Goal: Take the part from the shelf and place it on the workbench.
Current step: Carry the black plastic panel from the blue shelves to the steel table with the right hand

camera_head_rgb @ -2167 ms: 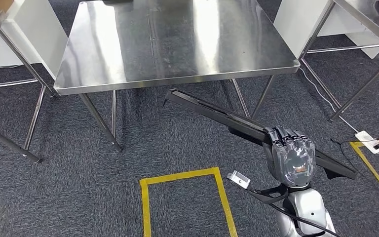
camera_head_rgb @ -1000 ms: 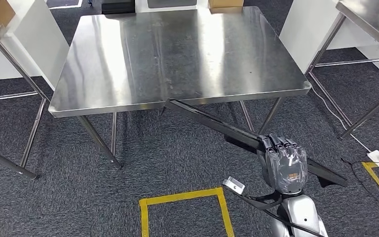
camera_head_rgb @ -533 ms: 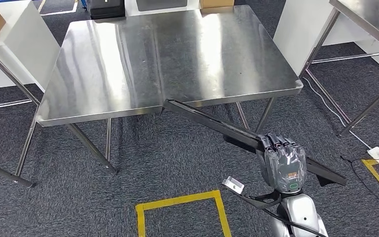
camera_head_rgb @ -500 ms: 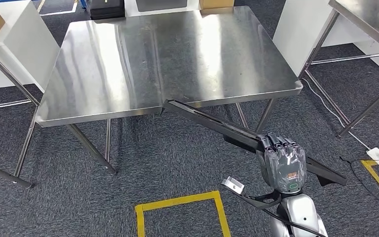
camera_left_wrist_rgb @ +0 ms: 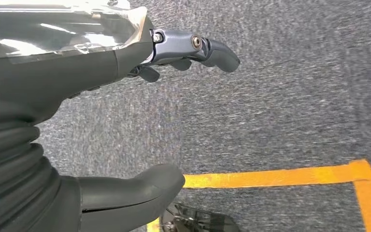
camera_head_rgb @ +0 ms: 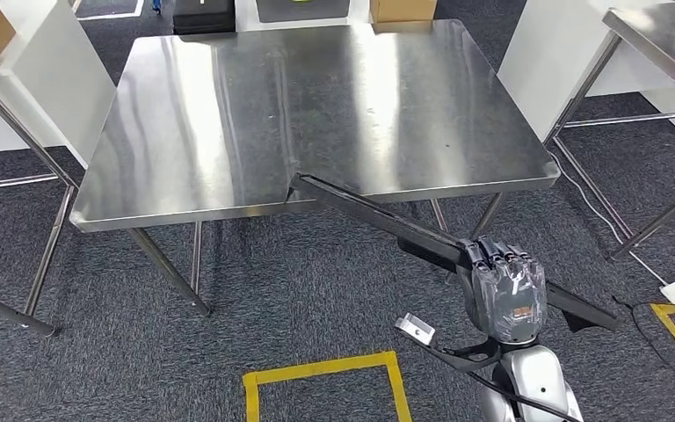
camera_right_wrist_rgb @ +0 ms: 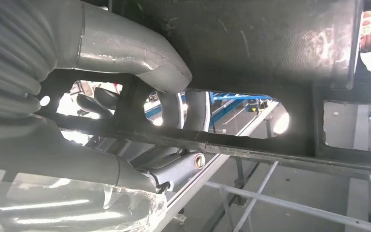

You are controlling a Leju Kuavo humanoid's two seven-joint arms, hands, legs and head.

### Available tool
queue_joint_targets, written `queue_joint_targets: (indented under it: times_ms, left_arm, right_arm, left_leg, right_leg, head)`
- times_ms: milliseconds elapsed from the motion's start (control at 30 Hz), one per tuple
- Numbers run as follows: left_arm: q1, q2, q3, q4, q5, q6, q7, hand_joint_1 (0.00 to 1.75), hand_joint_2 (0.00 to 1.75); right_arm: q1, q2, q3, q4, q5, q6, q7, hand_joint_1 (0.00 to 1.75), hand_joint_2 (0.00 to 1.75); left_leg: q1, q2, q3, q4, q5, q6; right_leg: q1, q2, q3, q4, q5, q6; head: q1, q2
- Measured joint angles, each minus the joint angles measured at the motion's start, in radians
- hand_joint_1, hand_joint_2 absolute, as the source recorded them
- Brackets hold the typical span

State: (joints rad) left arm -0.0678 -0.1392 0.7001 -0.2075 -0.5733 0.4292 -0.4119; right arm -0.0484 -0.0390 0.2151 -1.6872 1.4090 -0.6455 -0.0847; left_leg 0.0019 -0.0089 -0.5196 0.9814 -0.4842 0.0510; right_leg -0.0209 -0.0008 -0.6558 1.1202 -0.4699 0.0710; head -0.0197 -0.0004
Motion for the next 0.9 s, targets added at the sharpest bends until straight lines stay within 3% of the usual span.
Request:
queue_joint_targets:
  times_ms: [67,133,233,267,333,367,400,433,467,500,567,667,733,767,833,900]
  left_arm:
    - [-0.001,-0.001,0.001,0.0,-0.002,-0.002,0.0,0.0,1.75]
    - [-0.002,0.0,0.002,0.0,-0.002,-0.004,0.001,0.0,1.75]
    - [-0.003,0.001,0.002,0.0,-0.002,-0.007,0.005,0.0,1.75]
    - [-0.004,0.001,0.002,0.0,-0.003,-0.008,0.005,0.0,1.75]
    - [-0.003,0.001,0.002,0.0,-0.004,-0.009,0.005,0.0,1.75]
    - [-0.002,0.001,0.003,0.0,-0.005,-0.009,0.005,0.0,1.75]
    - [-0.001,0.001,0.003,0.0,-0.005,-0.009,0.005,0.0,1.75]
    - [-0.001,0.001,0.003,0.0,-0.005,-0.009,0.005,0.0,1.75]
    - [-0.001,0.001,0.004,0.0,-0.005,-0.008,0.005,0.0,1.75]
    - [-0.001,0.002,0.004,0.0,-0.005,-0.008,0.005,0.0,1.75]
    - [-0.003,0.005,0.004,0.0,-0.006,-0.008,0.004,0.0,1.75]
    - [-0.004,0.006,0.004,-0.001,-0.01,-0.009,0.003,0.0,1.75]
    - [-0.003,0.005,0.004,-0.001,-0.012,-0.009,0.003,0.0,1.75]
    - [-0.004,0.005,0.005,-0.001,-0.012,-0.009,0.003,0.0,1.75]
    - [-0.005,0.005,0.005,-0.001,-0.012,-0.009,0.004,0.0,1.75]
    - [-0.005,0.004,0.006,-0.001,-0.013,-0.009,0.007,0.0,1.75]
  right_arm:
    - [0.001,0.001,0.0,0.0,0.001,0.0,0.0,1.75,1.75]
    - [0.003,0.003,-0.001,0.0,0.002,0.001,0.0,1.75,1.75]
    - [0.004,0.006,-0.004,-0.005,0.008,0.007,0.001,1.75,1.75]
    - [0.004,0.006,-0.005,-0.008,0.009,0.01,0.002,1.75,1.75]
    - [0.005,0.007,-0.005,-0.013,0.011,0.016,0.002,1.75,1.75]
    - [0.006,0.007,-0.005,-0.014,0.011,0.018,0.002,1.75,1.75]
    - [0.008,0.007,-0.005,-0.015,0.012,0.018,0.002,1.75,1.75]
    - [0.009,0.007,-0.005,-0.015,0.012,0.018,0.002,1.75,1.75]
    - [0.009,0.007,-0.005,-0.015,0.012,0.018,0.002,1.75,1.75]
    - [0.009,0.008,-0.005,-0.016,0.012,0.018,0.002,1.75,1.75]
    - [0.008,0.009,-0.005,-0.017,0.012,0.018,0.002,1.75,1.75]
    - [0.007,0.01,-0.006,-0.019,0.012,0.019,0.002,1.75,1.75]
    - [0.008,0.011,-0.006,-0.021,0.012,0.018,0.002,1.75,1.75]
    - [0.008,0.011,-0.006,-0.023,0.012,0.018,0.002,1.75,1.75]
    - [0.01,0.011,-0.009,-0.024,0.012,0.018,0.003,1.75,1.75]
    - [0.015,0.011,-0.011,-0.024,0.012,0.018,0.003,1.75,1.75]
  left_leg:
    - [-0.005,-0.001,0.011,0.004,-0.018,-0.011]
    - [-0.007,0.0,0.014,0.006,-0.028,-0.02]
    - [0.001,0.002,0.002,0.043,-0.056,-0.036]
    - [0.003,0.003,-0.023,0.093,-0.08,-0.042]
    - [0.005,0.004,-0.104,0.233,-0.134,-0.05]
    - [0.007,0.004,-0.144,0.29,-0.145,-0.051]
    - [0.007,0.004,-0.169,0.313,-0.135,-0.05]
    - [0.008,0.004,-0.175,0.296,-0.104,-0.047]
    - [0.007,0.004,-0.162,0.243,-0.057,-0.042]
    - [0.006,0.005,-0.138,0.172,-0.008,-0.033]
    - [0.0,0.006,-0.095,0.063,0.042,-0.018]
    - [-0.008,0.006,-0.082,0.031,0.038,-0.007]
    - [-0.005,0.006,-0.066,0.015,0.04,0.003]
    - [-0.002,0.006,-0.056,0.007,0.04,0.008]
    - [0.0,0.007,-0.045,0.002,0.036,0.015]
    - [-0.001,0.005,-0.037,0.002,0.026,0.016]
  right_leg:
    - [-0.002,0.0,0.046,-0.103,0.044,-0.007]
    - [0.002,0.002,0.056,-0.116,0.043,-0.028]
    - [-0.002,0.005,0.064,-0.118,0.034,-0.05]
    - [-0.004,0.005,0.07,-0.119,0.03,-0.057]
    - [-0.002,0.004,0.078,-0.119,0.021,-0.069]
    - [0.0,0.004,0.082,-0.119,0.017,-0.072]
    - [0.001,0.005,0.087,-0.119,0.013,-0.074]
    - [0.002,0.006,0.094,-0.119,0.008,-0.074]
    - [0.003,0.007,0.103,-0.119,0.002,-0.073]
    - [0.004,0.009,0.11,-0.12,-0.003,-0.072]
    - [0.009,0.011,0.12,-0.119,-0.014,-0.064]
    - [0.012,0.011,0.123,-0.124,-0.023,-0.048]
    - [0.014,0.009,0.116,-0.102,-0.037,-0.041]
    - [0.015,0.008,0.097,-0.064,-0.053,-0.041]
    - [0.012,0.007,0.027,0.062,-0.096,-0.045]
    - [0.009,0.007,-0.045,0.163,-0.116,-0.037]
  head:
    - [0.002,0.0]
    - [0.0,0.0]
    - [-0.002,0.0]
    - [-0.003,0.0]
    - [-0.004,0.0]
    - [-0.004,0.0]
    - [-0.004,0.0]
    - [-0.004,0.0]
    - [-0.005,0.0]
    - [-0.004,0.0]
    - [-0.004,0.0]
    - [-0.005,0.0]
    - [-0.004,0.0]
    - [-0.003,0.0]
    - [-0.001,0.0]
    - [-0.001,0.0]
